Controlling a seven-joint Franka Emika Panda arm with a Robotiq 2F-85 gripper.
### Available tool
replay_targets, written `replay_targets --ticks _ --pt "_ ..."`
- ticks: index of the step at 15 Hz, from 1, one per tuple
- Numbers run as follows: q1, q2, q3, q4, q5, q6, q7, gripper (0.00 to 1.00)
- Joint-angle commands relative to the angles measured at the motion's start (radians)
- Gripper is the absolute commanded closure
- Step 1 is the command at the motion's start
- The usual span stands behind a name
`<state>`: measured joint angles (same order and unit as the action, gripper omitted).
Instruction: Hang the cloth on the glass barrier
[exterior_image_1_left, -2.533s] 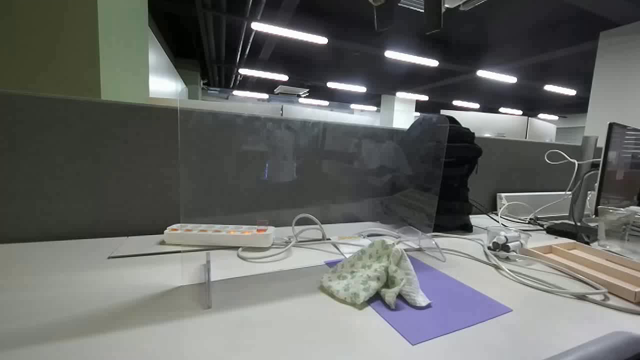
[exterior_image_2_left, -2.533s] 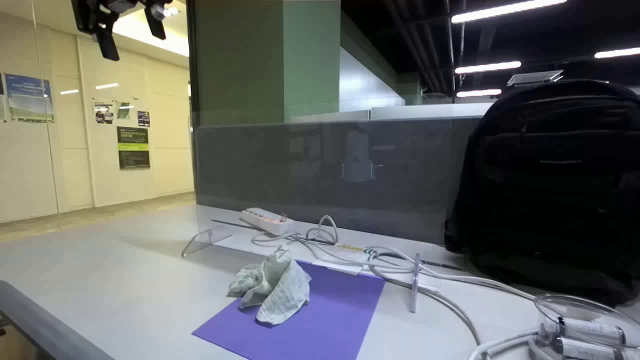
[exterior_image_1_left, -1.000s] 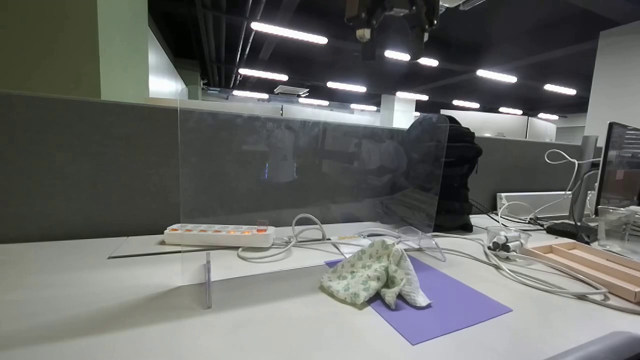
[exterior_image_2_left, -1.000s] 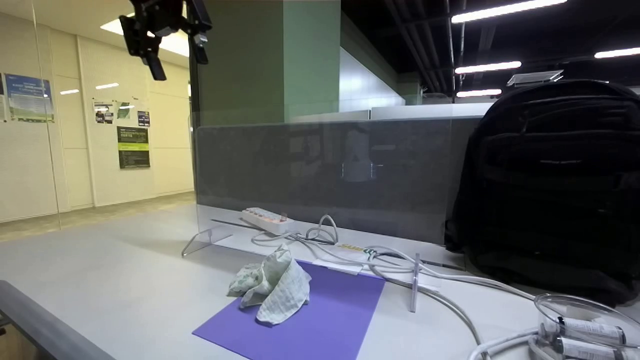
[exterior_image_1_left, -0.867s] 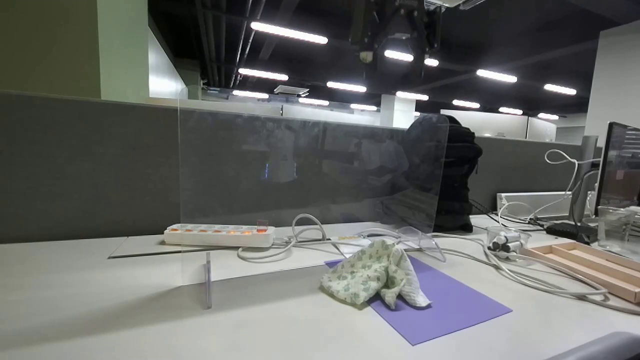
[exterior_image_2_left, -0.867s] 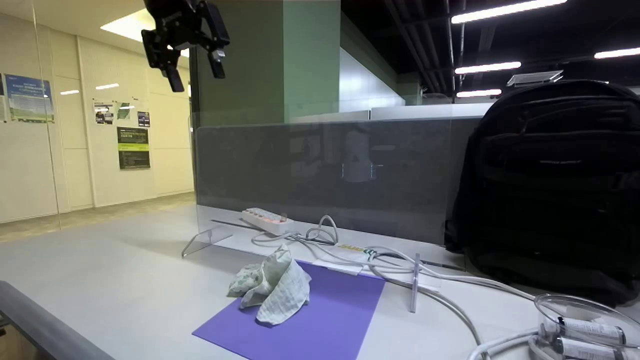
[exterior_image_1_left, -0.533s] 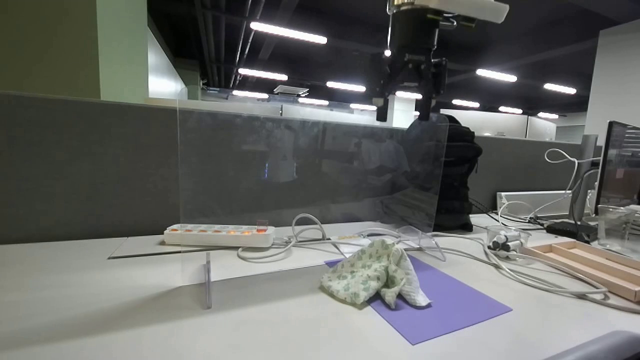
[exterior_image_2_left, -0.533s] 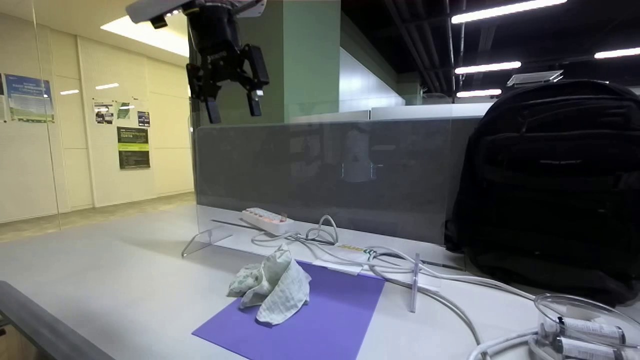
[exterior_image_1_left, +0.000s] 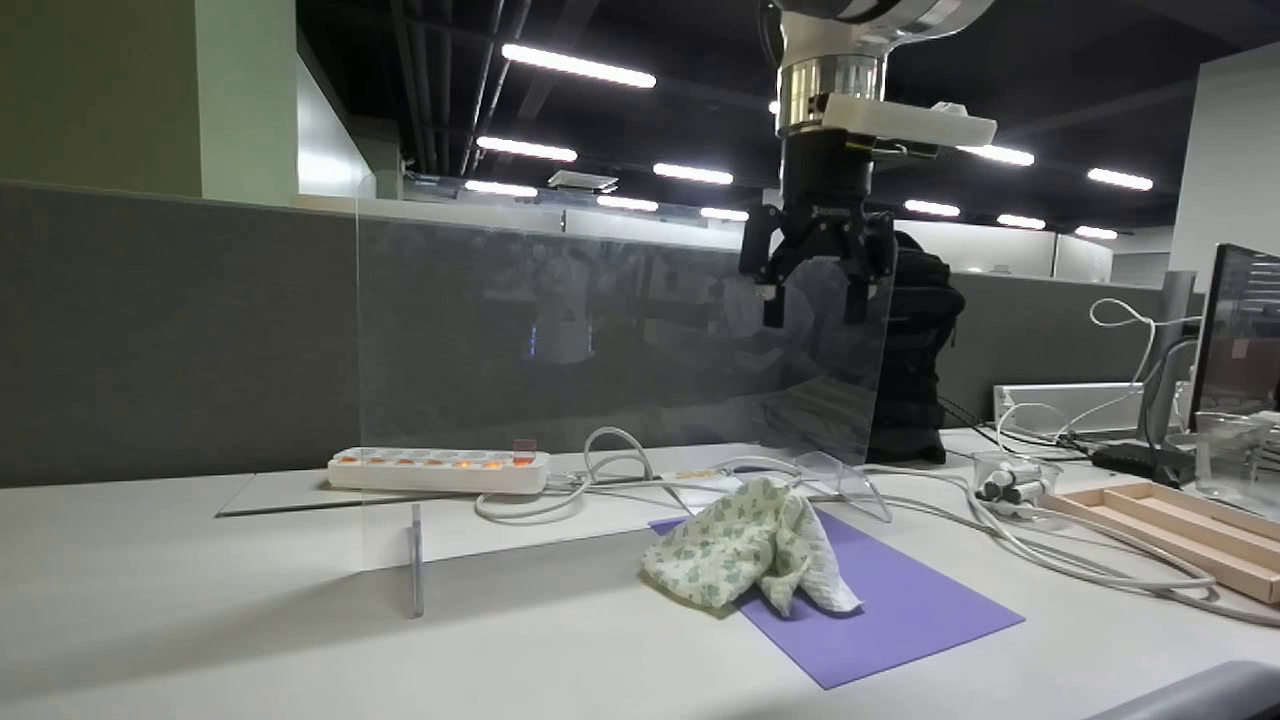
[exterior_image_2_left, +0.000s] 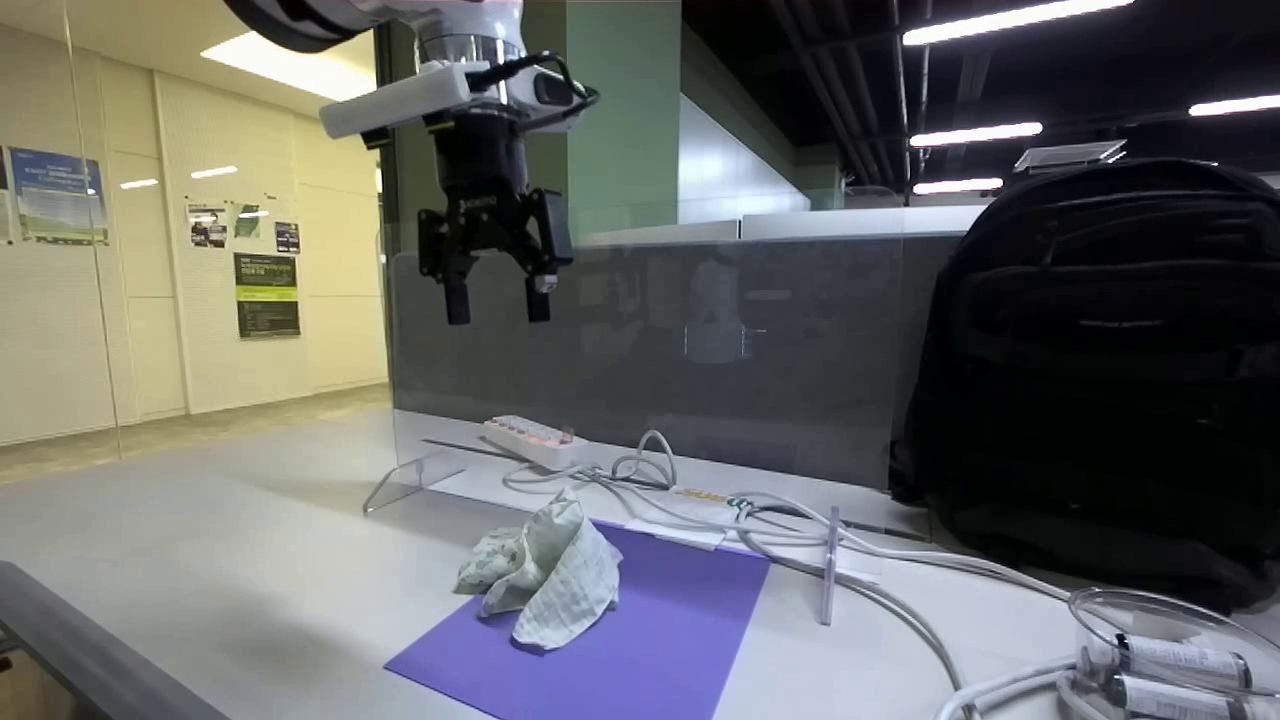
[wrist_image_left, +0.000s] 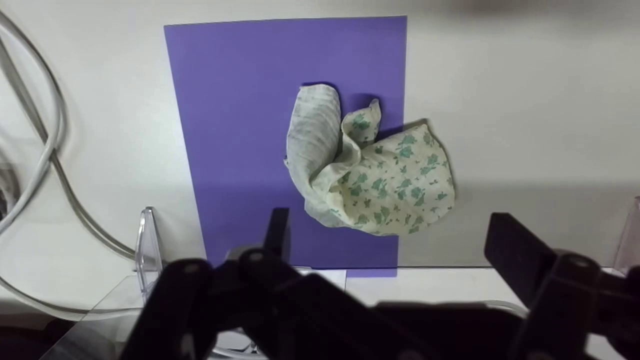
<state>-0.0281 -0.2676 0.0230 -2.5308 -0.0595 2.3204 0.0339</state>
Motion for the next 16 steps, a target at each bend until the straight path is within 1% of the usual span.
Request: replay_targets --ticks 1,3,7,11,16 --pt "0.006 0.001 -0.006 0.003 -0.001 -0.002 0.001 0.0" --pt "-0.003 -0.004 0.012 -0.018 -0.037 0.056 0.058 0.0" --pt "-0.022 0.096 0.003 0.005 -0.06 0.175 0.077 0.0" --pt "-0.023 0.233 -0.028 0.059 -0.025 0.214 0.029 0.0" --pt "-0.015 0.376 -0.043 0.131 -0.041 0.232 0.034 0.0"
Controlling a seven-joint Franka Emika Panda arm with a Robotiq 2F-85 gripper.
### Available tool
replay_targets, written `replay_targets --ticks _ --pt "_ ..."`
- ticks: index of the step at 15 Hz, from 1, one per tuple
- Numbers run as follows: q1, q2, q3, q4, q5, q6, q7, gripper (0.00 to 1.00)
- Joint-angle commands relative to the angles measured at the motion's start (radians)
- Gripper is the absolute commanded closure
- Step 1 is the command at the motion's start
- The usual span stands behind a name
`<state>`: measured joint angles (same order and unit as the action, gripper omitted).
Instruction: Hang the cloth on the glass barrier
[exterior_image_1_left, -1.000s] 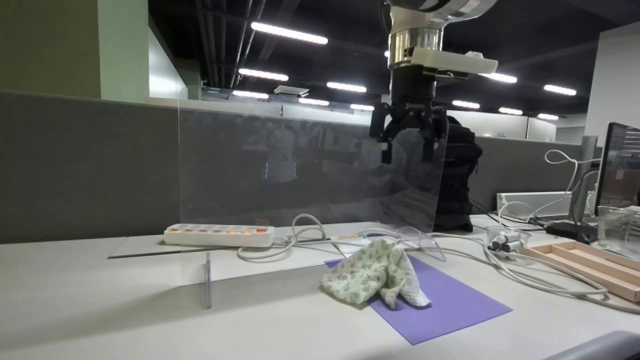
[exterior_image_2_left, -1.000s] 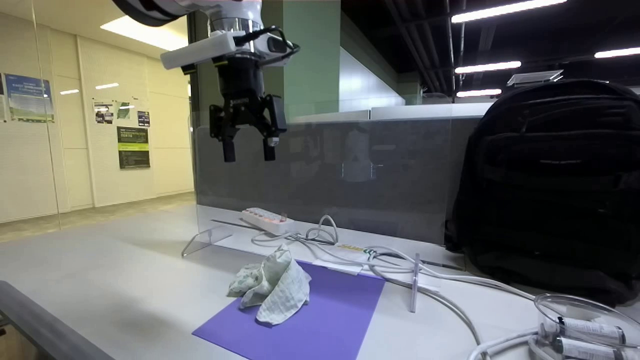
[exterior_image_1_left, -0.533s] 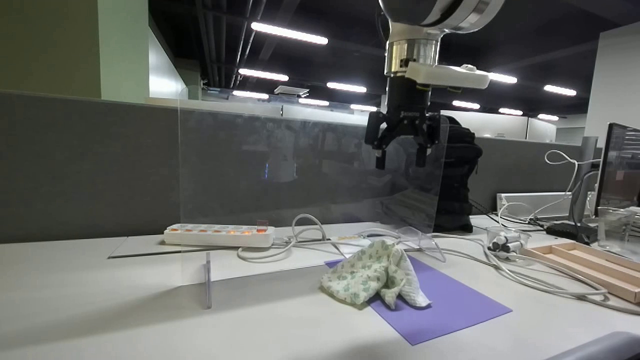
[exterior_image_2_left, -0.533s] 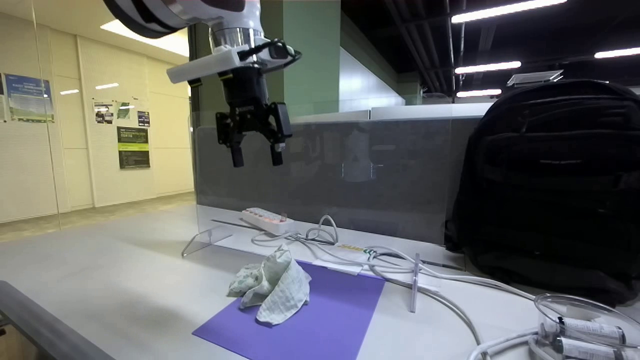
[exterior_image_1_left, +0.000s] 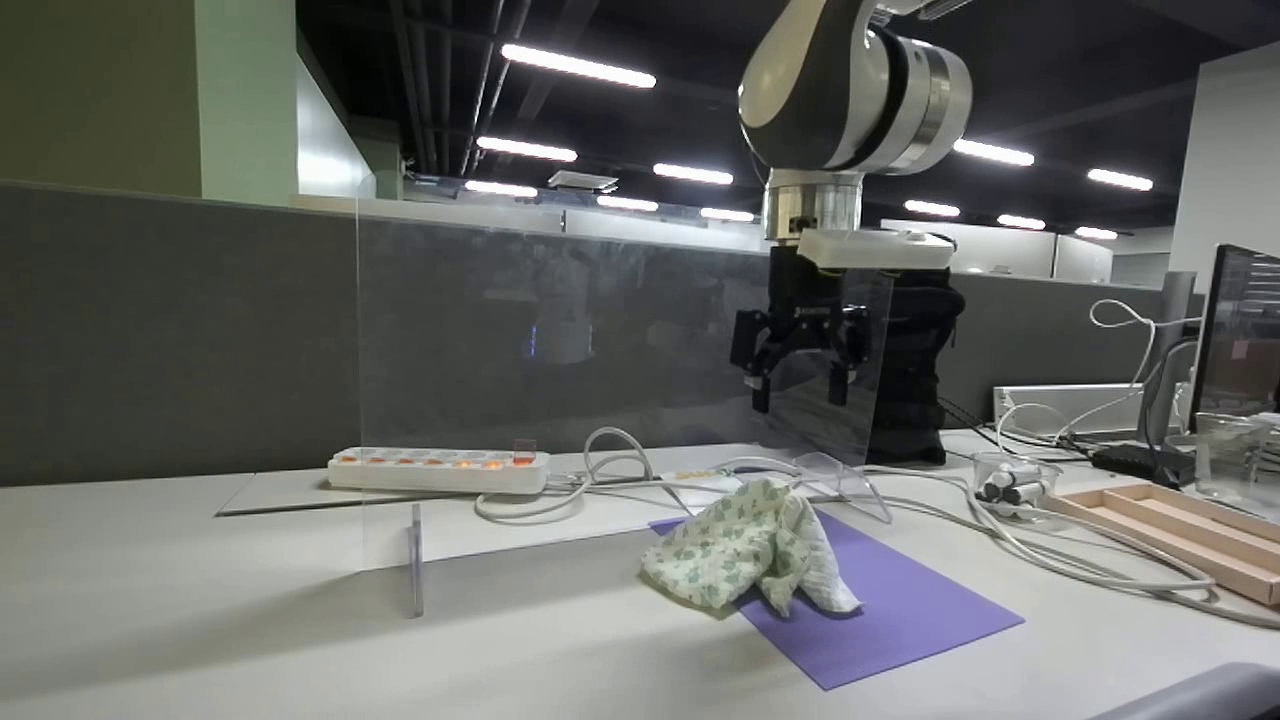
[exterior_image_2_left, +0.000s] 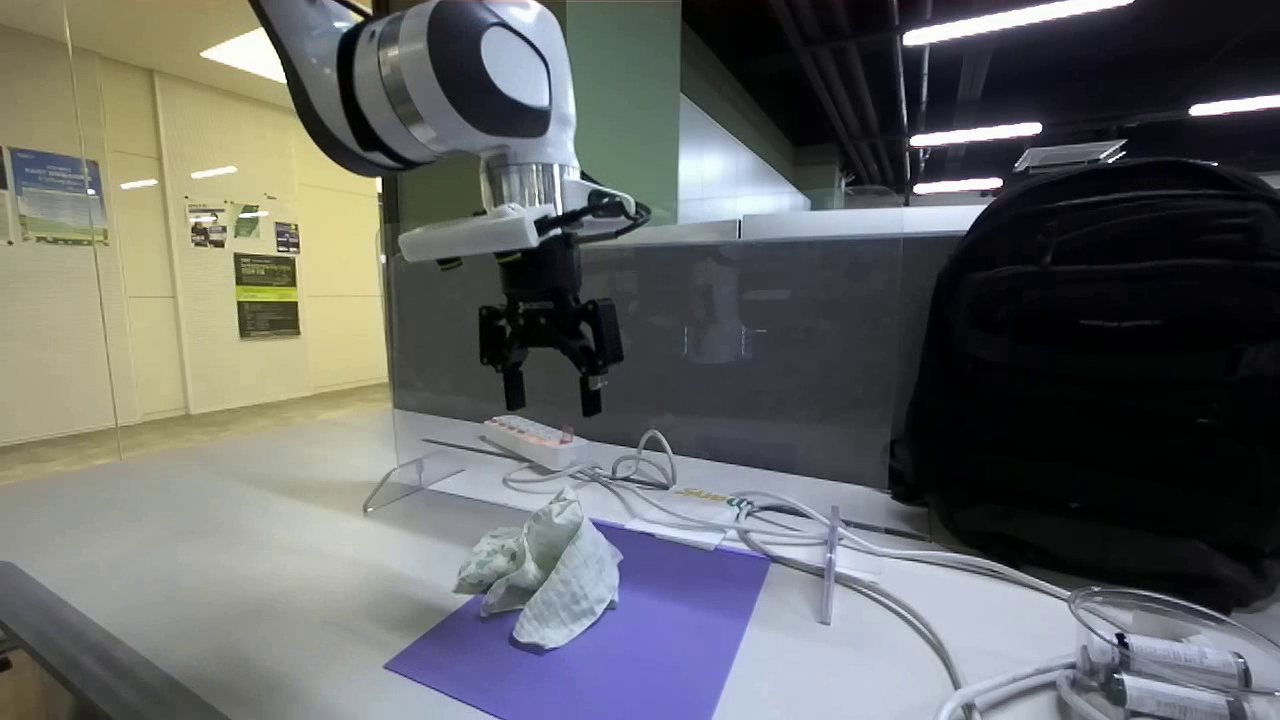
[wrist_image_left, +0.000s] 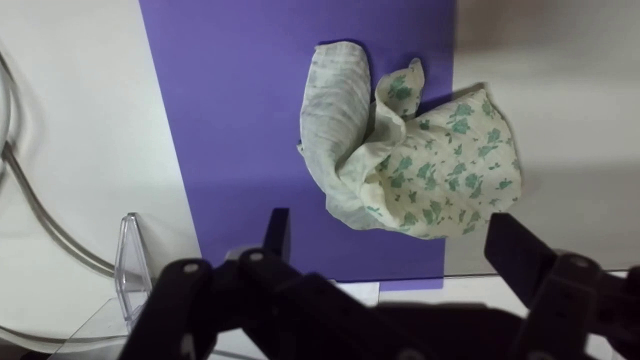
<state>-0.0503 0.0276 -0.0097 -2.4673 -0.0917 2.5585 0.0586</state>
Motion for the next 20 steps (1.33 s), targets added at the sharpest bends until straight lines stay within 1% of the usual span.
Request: replay_targets --ticks 1,3,7,13,14,15,16,17,20 --pt "0.01 0.104 -0.012 0.082 -0.015 -0.006 0.015 0.0" --pt "0.015 0.149 -0.012 0.109 -0.01 -0.01 0.012 0.0" --pt "0.035 0.22 -0.018 0.141 -0.037 -0.02 0.022 0.0" --pt "0.055 0.3 -0.05 0.172 -0.065 -0.03 0.032 0.0" --pt "0.055 0.308 -0.053 0.175 -0.064 -0.023 0.028 0.25" --pt "0.056 0.313 -0.055 0.177 -0.066 -0.023 0.026 0.26" --pt "0.058 0.316 -0.057 0.179 -0.065 -0.023 0.025 0.32" --pt "0.058 0.318 -0.057 0.18 -0.062 -0.023 0.023 0.41" --pt "0.059 0.313 -0.053 0.177 -0.056 -0.025 0.015 0.62"
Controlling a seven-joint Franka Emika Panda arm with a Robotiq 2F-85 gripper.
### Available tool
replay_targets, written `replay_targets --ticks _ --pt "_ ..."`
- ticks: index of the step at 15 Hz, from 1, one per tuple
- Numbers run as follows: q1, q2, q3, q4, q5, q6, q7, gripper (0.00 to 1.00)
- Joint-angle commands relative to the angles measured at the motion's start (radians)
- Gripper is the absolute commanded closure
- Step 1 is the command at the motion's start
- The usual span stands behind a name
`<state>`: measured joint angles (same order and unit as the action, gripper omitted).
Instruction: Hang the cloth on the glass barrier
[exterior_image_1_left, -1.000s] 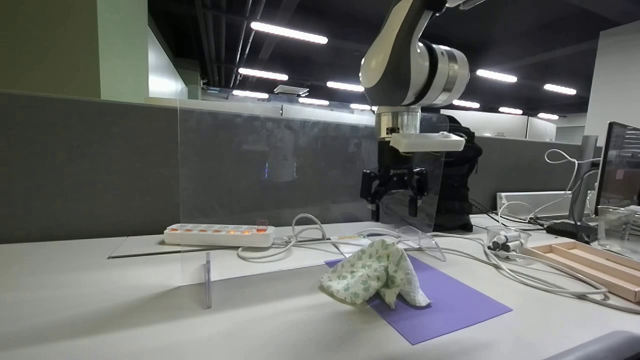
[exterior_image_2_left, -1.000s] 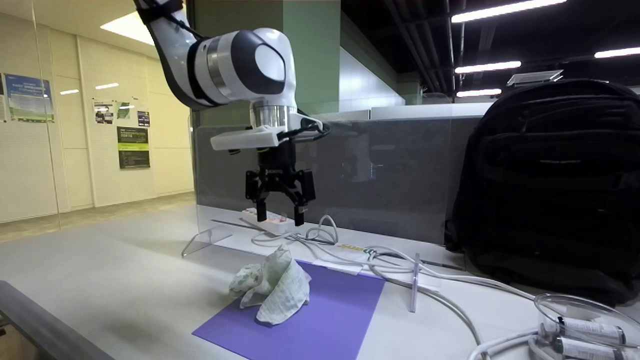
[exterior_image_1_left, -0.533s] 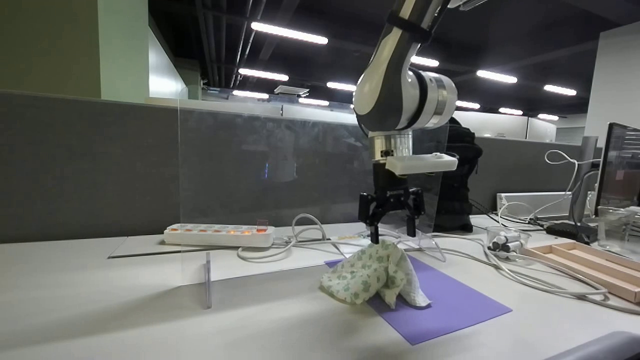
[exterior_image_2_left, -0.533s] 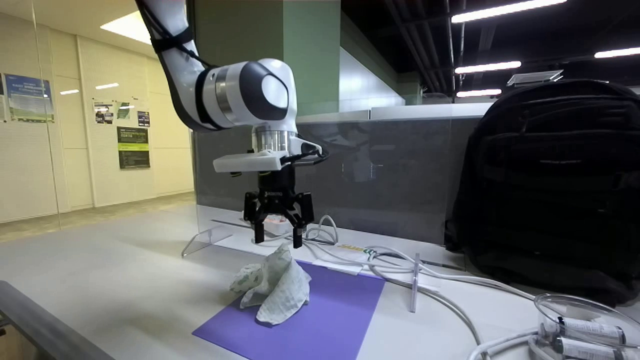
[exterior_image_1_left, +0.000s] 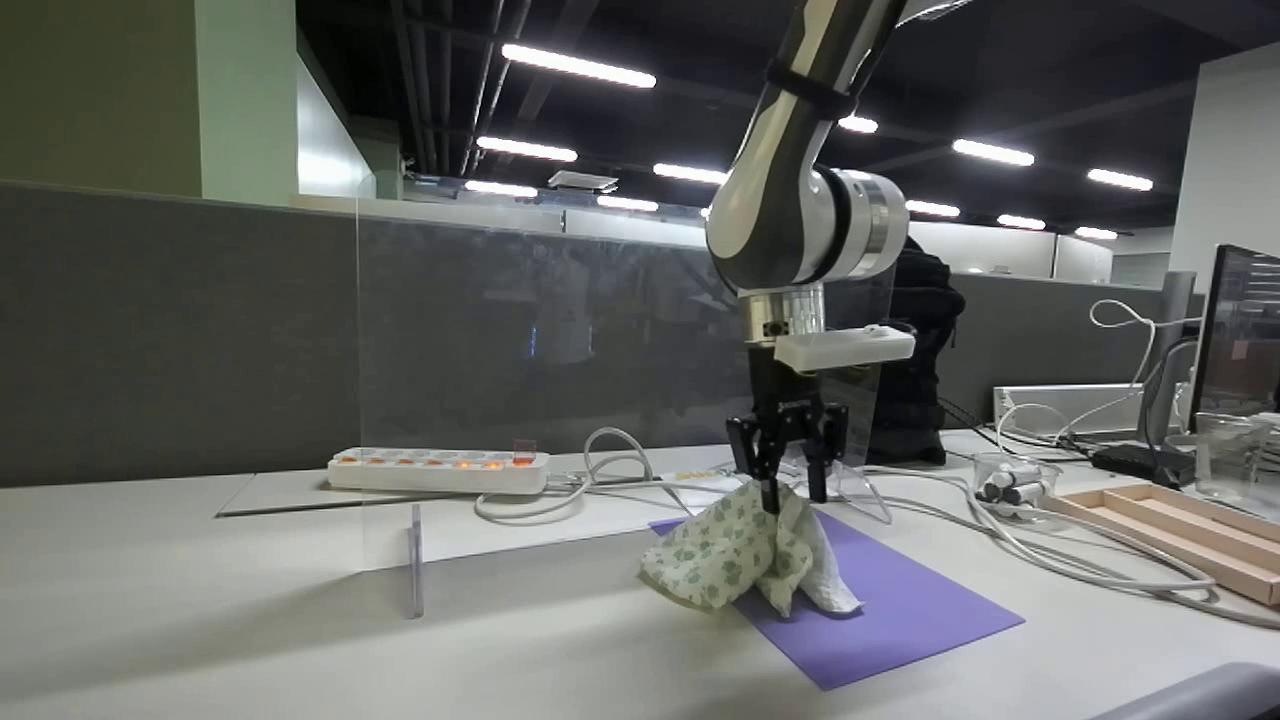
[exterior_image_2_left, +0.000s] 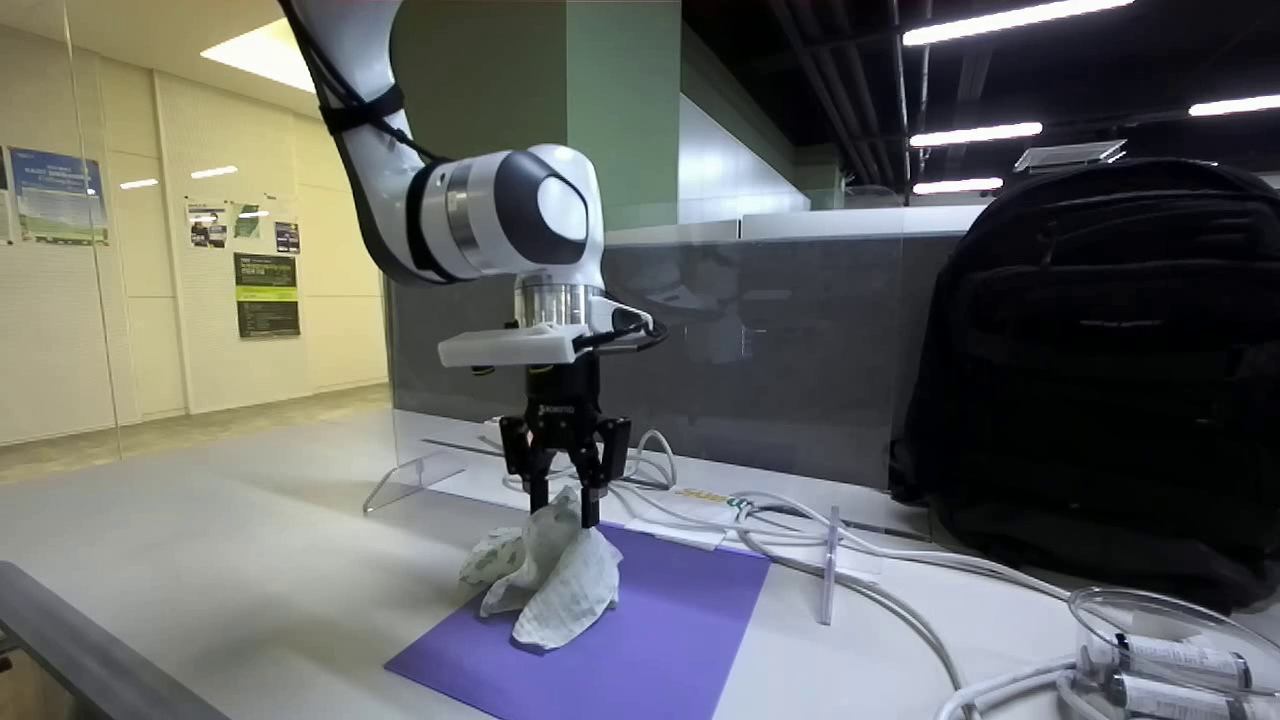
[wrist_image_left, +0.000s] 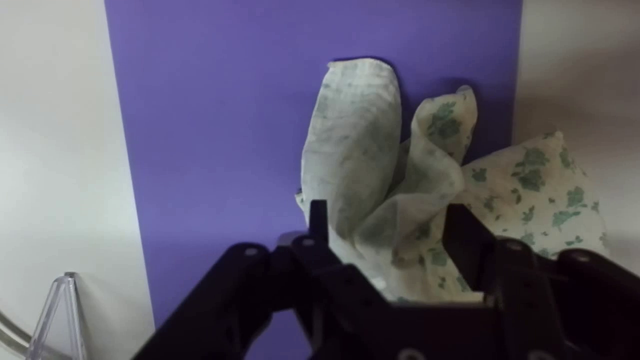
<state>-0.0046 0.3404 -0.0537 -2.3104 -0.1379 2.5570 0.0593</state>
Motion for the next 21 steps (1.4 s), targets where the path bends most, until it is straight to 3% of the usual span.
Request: replay_targets --ticks 1,5,6,11,16,21 --pt "0.014 -0.004 -0.007 0.018 -0.008 -0.024 0.013 0.68" --pt "0.025 -0.029 -0.001 0.003 -0.011 -0.027 0.008 0.96" --pt "0.03 -0.04 0.0 -0.002 -0.013 -0.03 0.01 0.99" --pt "0.055 -0.105 0.005 -0.011 -0.013 -0.073 0.037 0.99" --pt "0.095 -0.277 0.015 -0.035 -0.087 -0.146 0.099 0.99" --pt "0.095 -0.482 0.084 -0.016 -0.106 -0.334 0.068 0.99"
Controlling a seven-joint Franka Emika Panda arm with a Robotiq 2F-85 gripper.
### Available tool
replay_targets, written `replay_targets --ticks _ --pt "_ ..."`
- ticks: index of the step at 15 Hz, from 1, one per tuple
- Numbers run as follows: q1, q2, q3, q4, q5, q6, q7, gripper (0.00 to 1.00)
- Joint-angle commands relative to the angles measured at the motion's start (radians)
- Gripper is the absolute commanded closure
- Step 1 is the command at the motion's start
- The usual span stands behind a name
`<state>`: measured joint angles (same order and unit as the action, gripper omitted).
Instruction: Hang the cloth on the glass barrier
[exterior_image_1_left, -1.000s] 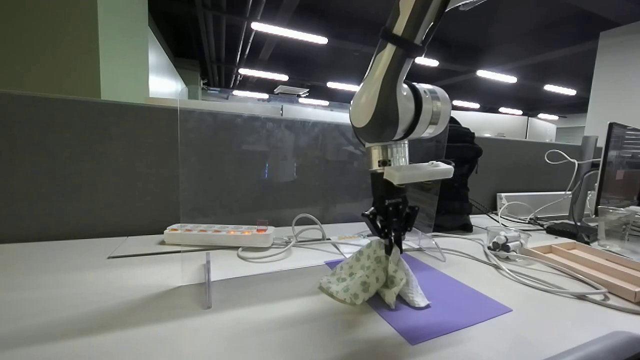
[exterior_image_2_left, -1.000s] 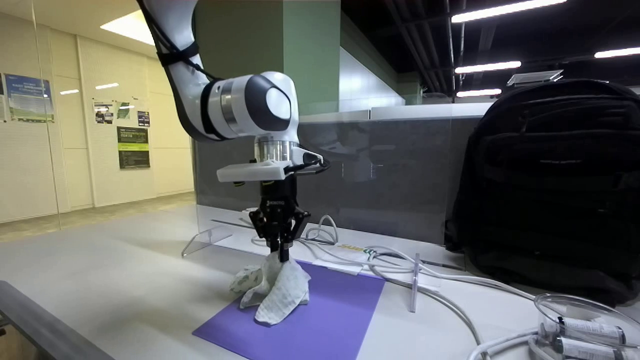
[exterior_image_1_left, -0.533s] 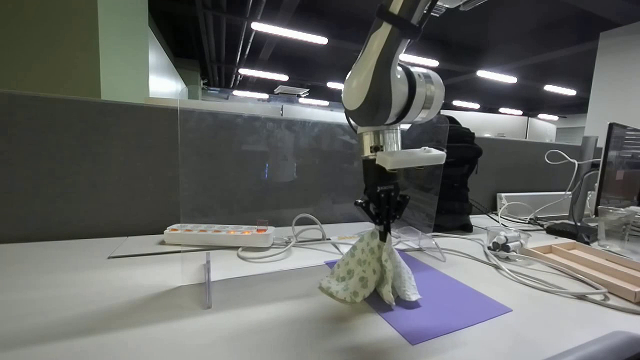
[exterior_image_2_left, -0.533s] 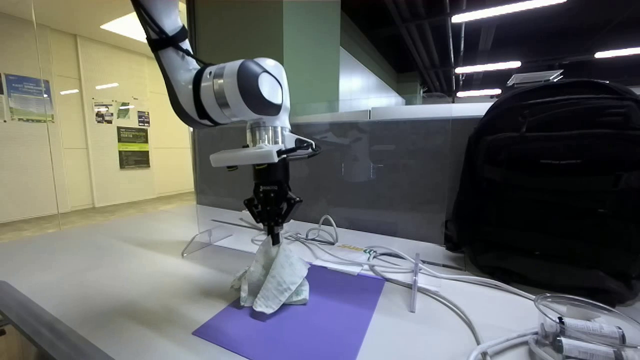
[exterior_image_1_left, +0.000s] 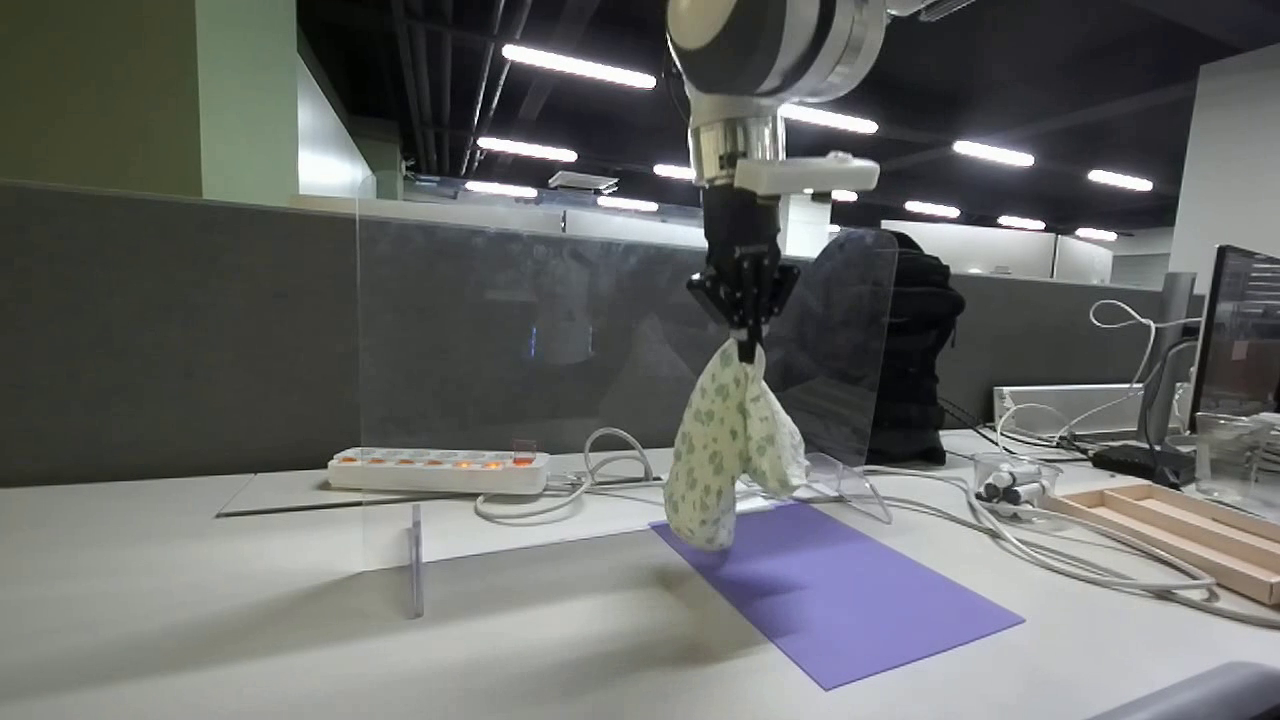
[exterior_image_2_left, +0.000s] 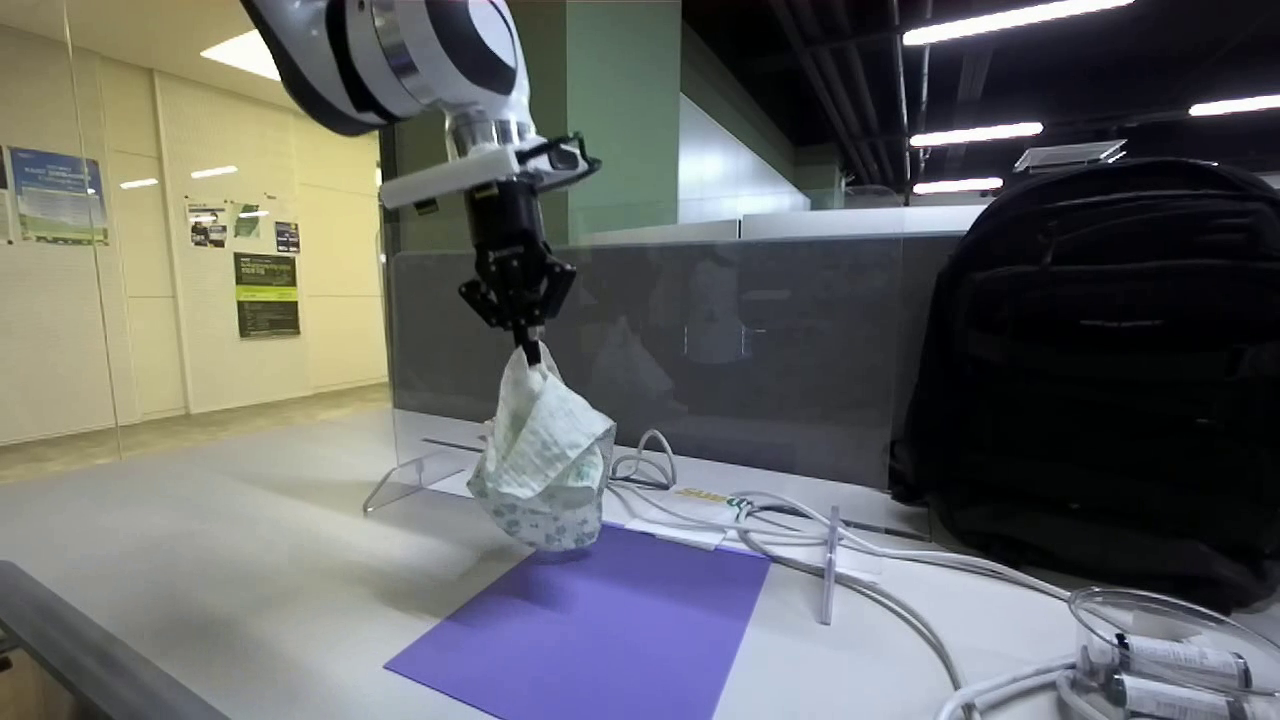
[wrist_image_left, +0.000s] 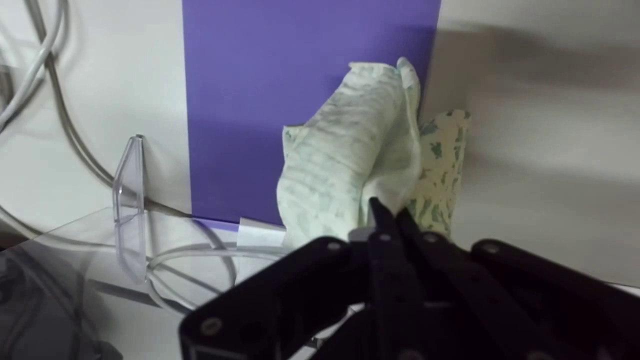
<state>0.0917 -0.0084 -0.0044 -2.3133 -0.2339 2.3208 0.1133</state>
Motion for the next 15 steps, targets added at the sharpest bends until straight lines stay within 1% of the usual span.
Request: replay_targets --ticks 1,2,3,5,7,8,12,13,14,15 --pt "-0.005 -0.166 0.046 0.0 0.002 -0.133 0.007 0.99" --pt "-0.008 -0.192 0.054 0.013 0.02 -0.177 -0.006 0.99" --pt "-0.016 -0.131 0.056 0.007 0.01 -0.115 -0.004 0.97" --pt "-0.016 -0.19 0.066 0.008 0.017 -0.162 -0.007 0.97" --pt "-0.017 -0.202 0.067 0.007 0.02 -0.168 -0.009 0.97" --pt "-0.017 -0.191 0.067 -0.002 0.023 -0.153 -0.002 0.99" --pt "-0.025 -0.164 0.085 -0.001 0.009 -0.039 0.071 0.99" --pt "-0.027 -0.161 0.09 0.007 0.01 -0.03 0.094 0.99" --pt "-0.028 -0.158 0.099 0.024 0.015 -0.053 0.14 0.99" --pt "-0.032 -0.158 0.109 0.035 -0.004 -0.058 0.188 0.99"
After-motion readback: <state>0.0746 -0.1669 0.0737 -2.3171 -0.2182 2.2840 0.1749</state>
